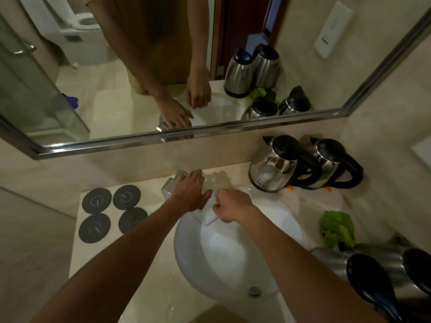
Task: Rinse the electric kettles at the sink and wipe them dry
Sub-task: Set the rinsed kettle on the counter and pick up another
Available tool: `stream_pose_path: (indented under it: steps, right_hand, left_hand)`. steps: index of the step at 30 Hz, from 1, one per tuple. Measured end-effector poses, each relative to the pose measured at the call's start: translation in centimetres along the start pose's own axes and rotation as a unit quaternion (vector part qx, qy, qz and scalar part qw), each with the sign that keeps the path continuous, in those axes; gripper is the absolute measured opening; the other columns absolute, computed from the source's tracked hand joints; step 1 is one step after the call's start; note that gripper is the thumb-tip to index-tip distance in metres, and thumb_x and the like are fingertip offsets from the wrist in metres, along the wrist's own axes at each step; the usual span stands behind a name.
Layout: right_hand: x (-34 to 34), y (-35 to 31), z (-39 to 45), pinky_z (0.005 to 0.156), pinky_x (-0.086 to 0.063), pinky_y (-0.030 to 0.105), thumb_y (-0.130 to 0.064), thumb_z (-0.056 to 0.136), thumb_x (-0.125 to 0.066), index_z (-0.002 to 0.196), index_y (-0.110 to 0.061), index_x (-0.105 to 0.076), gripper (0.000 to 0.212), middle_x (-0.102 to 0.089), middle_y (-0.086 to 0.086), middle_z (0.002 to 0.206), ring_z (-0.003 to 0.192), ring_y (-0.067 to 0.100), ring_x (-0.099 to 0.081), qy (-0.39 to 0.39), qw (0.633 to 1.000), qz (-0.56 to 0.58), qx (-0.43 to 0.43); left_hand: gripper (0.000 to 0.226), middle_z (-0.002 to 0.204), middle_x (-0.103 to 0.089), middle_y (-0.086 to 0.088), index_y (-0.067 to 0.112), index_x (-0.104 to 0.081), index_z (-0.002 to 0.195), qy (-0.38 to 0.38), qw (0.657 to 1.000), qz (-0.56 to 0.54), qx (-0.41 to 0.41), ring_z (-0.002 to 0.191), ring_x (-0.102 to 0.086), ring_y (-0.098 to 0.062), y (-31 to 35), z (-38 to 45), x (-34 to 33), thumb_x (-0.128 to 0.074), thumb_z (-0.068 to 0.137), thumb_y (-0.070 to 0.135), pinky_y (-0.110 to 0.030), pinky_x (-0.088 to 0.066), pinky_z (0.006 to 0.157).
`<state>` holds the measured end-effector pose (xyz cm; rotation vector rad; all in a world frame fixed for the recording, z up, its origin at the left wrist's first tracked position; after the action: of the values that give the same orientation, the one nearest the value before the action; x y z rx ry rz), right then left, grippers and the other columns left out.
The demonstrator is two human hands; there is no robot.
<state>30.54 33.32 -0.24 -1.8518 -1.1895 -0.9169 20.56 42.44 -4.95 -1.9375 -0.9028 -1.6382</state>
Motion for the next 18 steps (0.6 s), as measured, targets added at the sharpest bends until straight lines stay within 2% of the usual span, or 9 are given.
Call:
stream_pose_path:
  steps: [3,6,9,14,16,18]
  right_hand:
    - [0.3,0.0,-0.3,0.080,-0.039,0.034,-0.033,0.097,-0.051,0.114,-0.015,-0.059,0.027,-0.062,0.007,0.119,0.109,0.029,-0.058,0.000,1.000,0.001,-0.002]
    - [0.8,0.6,-1.1,0.085,-0.042,0.036,-0.031,0.096,-0.050,0.110,-0.015,-0.059,0.024,-0.062,0.008,0.118,0.110,0.030,-0.058,0.006,1.000,0.004,-0.002]
    - [1.4,2.3,-2.4,0.085,-0.043,0.037,-0.029,0.095,-0.049,0.104,-0.017,-0.057,0.017,-0.061,0.007,0.115,0.108,0.030,-0.058,0.011,1.000,0.011,-0.004]
    - [1.6,7.5,-5.0,0.077,-0.041,0.034,-0.030,0.095,-0.052,0.094,-0.019,-0.050,0.011,-0.061,0.009,0.113,0.105,0.031,-0.059,-0.001,0.999,0.021,-0.028]
    - [1.6,10.4,-6.1,0.080,-0.043,0.035,-0.032,0.095,-0.053,0.098,-0.019,-0.053,0.014,-0.060,0.010,0.116,0.107,0.031,-0.059,-0.012,0.999,0.018,-0.049]
    - [1.6,13.5,-7.2,0.086,-0.045,0.038,-0.035,0.096,-0.052,0.112,-0.017,-0.056,0.025,-0.057,0.010,0.122,0.111,0.030,-0.057,-0.029,0.997,0.009,-0.074]
  left_hand:
    - [0.059,0.141,-0.043,-0.006,0.008,-0.052,0.131,-0.005,1.000,0.013,-0.018,0.128,-0.042,-0.025,0.1,0.2,0.6,-0.039,0.097,0.054,-0.041,-0.032,0.109]
    - [0.054,0.139,-0.045,-0.004,0.009,-0.058,0.126,0.002,1.000,0.010,-0.022,0.126,-0.043,-0.024,0.3,-0.4,0.6,-0.037,0.098,0.051,-0.039,-0.031,0.107]
    - [0.050,0.139,-0.043,-0.007,0.010,-0.054,0.128,0.001,1.000,0.006,-0.006,0.128,-0.041,-0.025,0.9,-1.0,0.4,-0.035,0.100,0.046,-0.039,-0.031,0.108]
    - [0.042,0.137,-0.045,-0.011,0.012,-0.048,0.131,-0.015,0.999,0.036,-0.016,0.130,-0.040,-0.028,4.5,-1.2,1.4,-0.045,0.097,0.037,-0.043,-0.031,0.109]
    - [0.038,0.133,-0.049,-0.010,0.013,-0.049,0.127,-0.019,0.999,0.029,-0.030,0.127,-0.044,-0.028,7.3,-0.9,1.8,-0.047,0.096,0.034,-0.042,-0.033,0.106]
    - [0.035,0.129,-0.052,-0.010,0.013,-0.050,0.125,-0.034,0.998,0.017,-0.054,0.122,-0.048,-0.028,11.0,-0.5,2.1,-0.047,0.096,0.032,-0.040,-0.035,0.103]
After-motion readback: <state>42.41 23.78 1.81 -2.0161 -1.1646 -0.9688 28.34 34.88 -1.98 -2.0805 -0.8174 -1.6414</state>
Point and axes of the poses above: each hand's wrist, its own z-axis towards the middle knuckle, its own x-axis out of the back of the hand, y = z × x, the point moved 4 cm from there along z, towards the middle knuckle
